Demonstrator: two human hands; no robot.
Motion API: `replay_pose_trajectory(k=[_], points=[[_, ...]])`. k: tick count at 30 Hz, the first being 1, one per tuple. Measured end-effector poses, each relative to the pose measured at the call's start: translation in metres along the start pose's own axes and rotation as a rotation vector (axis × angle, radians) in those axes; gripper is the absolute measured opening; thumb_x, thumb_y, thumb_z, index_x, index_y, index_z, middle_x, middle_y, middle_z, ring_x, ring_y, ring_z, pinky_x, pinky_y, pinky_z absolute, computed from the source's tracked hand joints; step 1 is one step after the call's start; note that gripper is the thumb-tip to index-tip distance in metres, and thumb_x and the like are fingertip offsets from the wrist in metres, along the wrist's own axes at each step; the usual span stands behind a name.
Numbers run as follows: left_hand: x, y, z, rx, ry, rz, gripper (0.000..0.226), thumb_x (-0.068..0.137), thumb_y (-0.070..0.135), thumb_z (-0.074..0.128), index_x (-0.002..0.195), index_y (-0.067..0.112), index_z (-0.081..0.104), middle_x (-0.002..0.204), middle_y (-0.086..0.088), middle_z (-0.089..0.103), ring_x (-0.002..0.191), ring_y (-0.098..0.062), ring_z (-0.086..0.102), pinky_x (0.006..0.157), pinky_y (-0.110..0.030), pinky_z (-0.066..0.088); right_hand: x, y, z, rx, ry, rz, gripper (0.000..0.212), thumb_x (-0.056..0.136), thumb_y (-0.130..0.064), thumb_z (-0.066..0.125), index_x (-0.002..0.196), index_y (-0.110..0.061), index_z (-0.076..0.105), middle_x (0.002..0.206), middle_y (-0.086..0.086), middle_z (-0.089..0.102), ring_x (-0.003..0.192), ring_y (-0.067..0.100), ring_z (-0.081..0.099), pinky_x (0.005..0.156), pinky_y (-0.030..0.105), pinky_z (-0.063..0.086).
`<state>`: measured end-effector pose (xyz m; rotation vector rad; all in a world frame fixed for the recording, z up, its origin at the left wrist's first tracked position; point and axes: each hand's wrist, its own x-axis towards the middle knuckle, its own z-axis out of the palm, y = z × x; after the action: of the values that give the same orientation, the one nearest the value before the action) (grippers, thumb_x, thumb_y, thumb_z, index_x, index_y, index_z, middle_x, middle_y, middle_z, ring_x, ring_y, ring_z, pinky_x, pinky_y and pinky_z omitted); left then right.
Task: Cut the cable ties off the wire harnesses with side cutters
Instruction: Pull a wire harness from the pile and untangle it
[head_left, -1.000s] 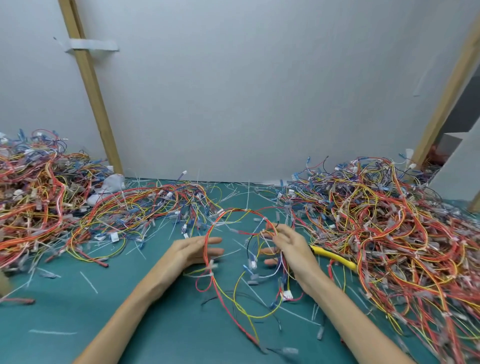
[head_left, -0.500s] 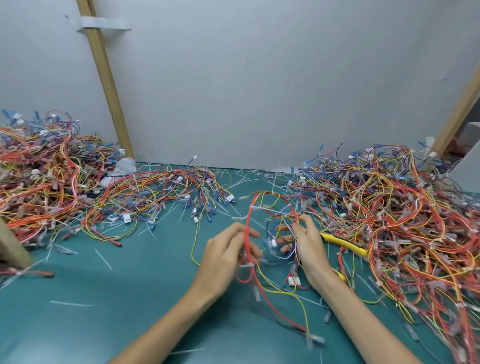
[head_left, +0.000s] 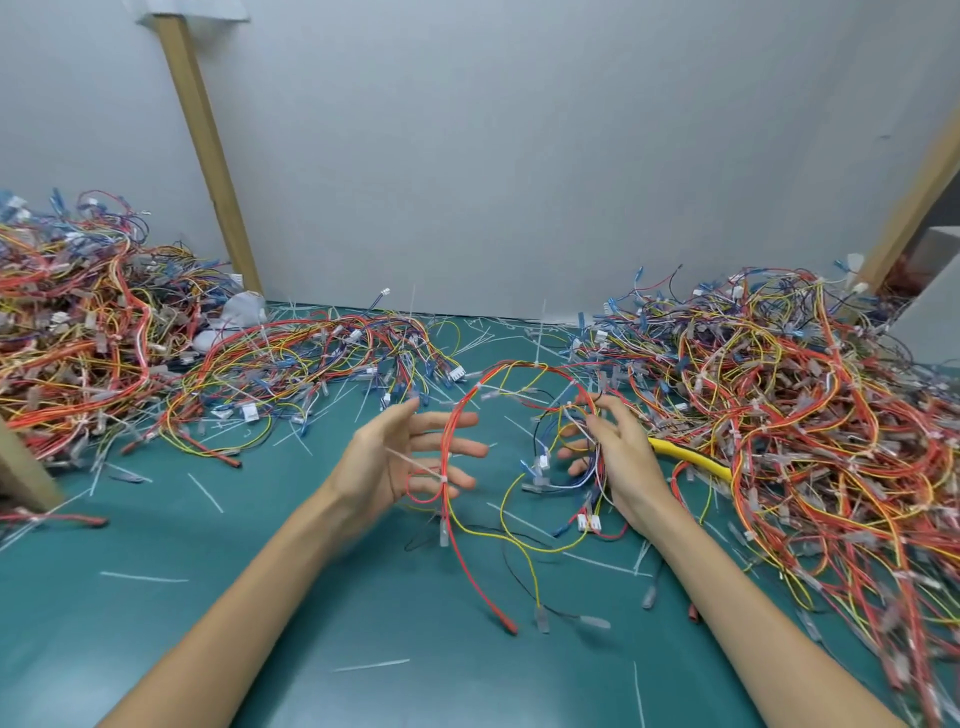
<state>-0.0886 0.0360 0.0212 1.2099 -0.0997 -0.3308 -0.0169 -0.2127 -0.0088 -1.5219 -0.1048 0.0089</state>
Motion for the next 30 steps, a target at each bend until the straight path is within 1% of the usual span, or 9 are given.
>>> replay_pose_trajectory(k=[3, 5, 10, 13, 20, 23, 26, 28, 30], points=[[0.000, 0.004, -0.013, 0.108, -0.008, -0.058, 0.075, 0.090, 0.063, 0.025, 0.122, 0.006, 0.063, 0.113, -0.023, 0.068, 0.068, -0.035, 0.069, 0.058, -0.035, 0.058, -0.003, -0.004, 0.000, 0.110, -0.045, 0.028, 0.019, 0.104, -0.012, 0.040, 0.103, -0.014, 0.058, 0.081, 0.014, 0.064, 0.055, 0.025, 0.065, 0.041, 0.026, 0.048], [0.000, 0.007, -0.022, 0.136, -0.001, -0.071, 0.080, 0.089, 0.068, 0.023, 0.120, 0.007, 0.065, 0.113, -0.022, 0.068, 0.065, -0.035, 0.069, 0.054, -0.033, 0.057, -0.004, -0.007, -0.002, 0.188, -0.077, 0.057, 0.023, 0.104, -0.018, 0.039, 0.105, -0.014, 0.061, 0.085, 0.012, 0.068, 0.056, 0.028, 0.065, 0.042, 0.026, 0.048], [0.000, 0.011, -0.039, 0.154, 0.030, -0.091, 0.082, 0.088, 0.071, 0.022, 0.116, 0.008, 0.067, 0.111, -0.021, 0.069, 0.058, -0.034, 0.067, 0.047, -0.028, 0.054, -0.005, -0.009, -0.009, 0.262, -0.167, 0.141, 0.037, 0.104, -0.030, 0.033, 0.118, -0.008, 0.060, 0.093, 0.015, 0.071, 0.062, 0.031, 0.067, 0.047, 0.028, 0.051], [0.001, 0.011, -0.044, 0.176, 0.055, -0.099, 0.081, 0.086, 0.071, 0.023, 0.115, 0.010, 0.067, 0.108, -0.019, 0.069, 0.055, -0.033, 0.066, 0.047, -0.028, 0.054, -0.005, -0.009, -0.012, 0.272, -0.211, 0.162, 0.049, 0.104, -0.041, 0.026, 0.119, -0.011, 0.061, 0.096, 0.016, 0.072, 0.066, 0.032, 0.068, 0.049, 0.028, 0.052], [0.004, 0.005, -0.050, 0.220, 0.090, -0.137, 0.080, 0.088, 0.072, 0.021, 0.112, 0.013, 0.070, 0.108, -0.020, 0.069, 0.058, -0.034, 0.066, 0.049, -0.030, 0.055, -0.005, -0.011, -0.023, 0.375, -0.331, 0.218, 0.070, 0.095, -0.062, 0.026, 0.123, -0.011, 0.065, 0.114, 0.022, 0.068, 0.080, 0.039, 0.069, 0.060, 0.034, 0.056], [0.004, 0.004, -0.053, 0.214, 0.089, -0.147, 0.080, 0.088, 0.071, 0.022, 0.116, 0.011, 0.068, 0.107, -0.020, 0.069, 0.060, -0.036, 0.066, 0.052, -0.032, 0.057, -0.006, -0.013, -0.026, 0.440, -0.370, 0.237, 0.074, 0.093, -0.067, 0.025, 0.119, -0.016, 0.071, 0.120, 0.022, 0.066, 0.088, 0.040, 0.069, 0.068, 0.038, 0.057], [0.004, 0.003, -0.054, 0.215, 0.092, -0.140, 0.080, 0.089, 0.070, 0.022, 0.118, 0.009, 0.066, 0.106, -0.019, 0.069, 0.062, -0.035, 0.066, 0.055, -0.033, 0.058, -0.008, -0.014, -0.026, 0.553, -0.416, 0.291, 0.078, 0.091, -0.072, 0.027, 0.129, -0.014, 0.064, 0.130, 0.024, 0.059, 0.103, 0.045, 0.065, 0.079, 0.043, 0.056], [0.005, 0.002, -0.053, 0.218, 0.096, -0.134, 0.080, 0.089, 0.069, 0.022, 0.118, 0.009, 0.065, 0.105, -0.020, 0.069, 0.062, -0.033, 0.066, 0.056, -0.032, 0.058, -0.011, -0.016, -0.023, 0.661, -0.465, 0.327, 0.082, 0.090, -0.075, 0.028, 0.138, -0.014, 0.055, 0.140, 0.028, 0.049, 0.120, 0.050, 0.053, 0.093, 0.049, 0.051], [0.006, 0.001, -0.053, 0.226, 0.100, -0.126, 0.080, 0.088, 0.069, 0.022, 0.118, 0.008, 0.065, 0.104, -0.019, 0.070, 0.063, -0.031, 0.066, 0.055, -0.031, 0.056, -0.015, -0.020, -0.019, 0.753, -0.501, 0.353, 0.085, 0.090, -0.076, 0.031, 0.145, -0.013, 0.046, 0.146, 0.031, 0.040, 0.133, 0.052, 0.040, 0.108, 0.052, 0.040]])
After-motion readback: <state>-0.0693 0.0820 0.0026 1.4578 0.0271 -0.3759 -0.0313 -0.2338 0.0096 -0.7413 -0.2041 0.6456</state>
